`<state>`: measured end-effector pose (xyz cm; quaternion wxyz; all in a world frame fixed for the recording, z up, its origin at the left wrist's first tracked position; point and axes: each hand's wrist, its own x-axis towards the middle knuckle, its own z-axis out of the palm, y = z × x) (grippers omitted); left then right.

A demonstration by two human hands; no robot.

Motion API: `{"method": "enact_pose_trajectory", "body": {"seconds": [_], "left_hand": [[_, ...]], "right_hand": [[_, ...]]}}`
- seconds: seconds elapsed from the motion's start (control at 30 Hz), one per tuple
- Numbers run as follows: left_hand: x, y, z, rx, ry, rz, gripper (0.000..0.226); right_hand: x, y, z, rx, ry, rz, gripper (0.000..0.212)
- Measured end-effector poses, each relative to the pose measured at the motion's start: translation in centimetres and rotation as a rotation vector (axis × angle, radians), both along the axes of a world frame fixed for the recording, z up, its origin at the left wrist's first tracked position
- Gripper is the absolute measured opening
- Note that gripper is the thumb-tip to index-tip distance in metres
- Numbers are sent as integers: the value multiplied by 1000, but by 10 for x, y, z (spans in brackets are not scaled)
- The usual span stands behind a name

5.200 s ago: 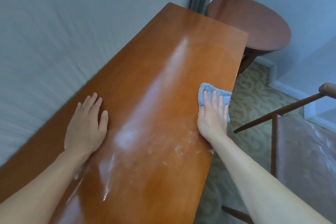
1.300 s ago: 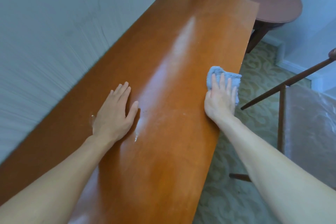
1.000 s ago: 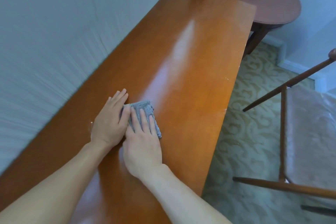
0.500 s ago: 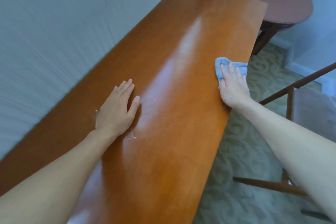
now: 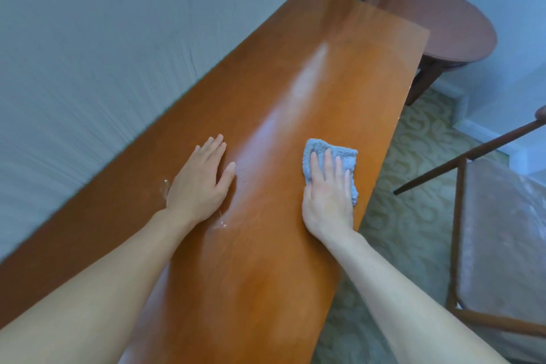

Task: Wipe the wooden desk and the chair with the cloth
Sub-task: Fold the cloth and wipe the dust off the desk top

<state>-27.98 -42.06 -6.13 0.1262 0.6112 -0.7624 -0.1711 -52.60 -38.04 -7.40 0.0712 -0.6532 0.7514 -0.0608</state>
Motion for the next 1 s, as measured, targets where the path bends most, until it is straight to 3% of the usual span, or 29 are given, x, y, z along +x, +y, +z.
{"method": "enact_pose_trajectory", "body": {"seconds": [0.17, 0.33, 0.47, 0.6, 0.67, 0.8, 1.0], "left_hand": [[23, 32, 11, -37, 64, 111, 57], [87, 80, 3, -44, 9, 230, 59], [93, 80, -6, -87, 138, 266, 59], [106, 80, -8, -134, 419, 412, 65], [108, 79, -8, -140, 429, 418, 65], [104, 78, -10, -110, 308, 351, 61], [100, 80, -11, -43, 144, 298, 52]], "right_hand": [[39, 5, 4, 21, -51, 142, 61], [101, 1, 6, 27, -102, 291, 62], [179, -7, 12, 56, -140, 467, 62], [245, -1, 12, 83, -143, 654, 63], [247, 2, 9, 85, -119, 700, 66], [214, 26, 5, 34, -142, 656, 63], [123, 46, -2, -27, -72, 302, 61]]}}
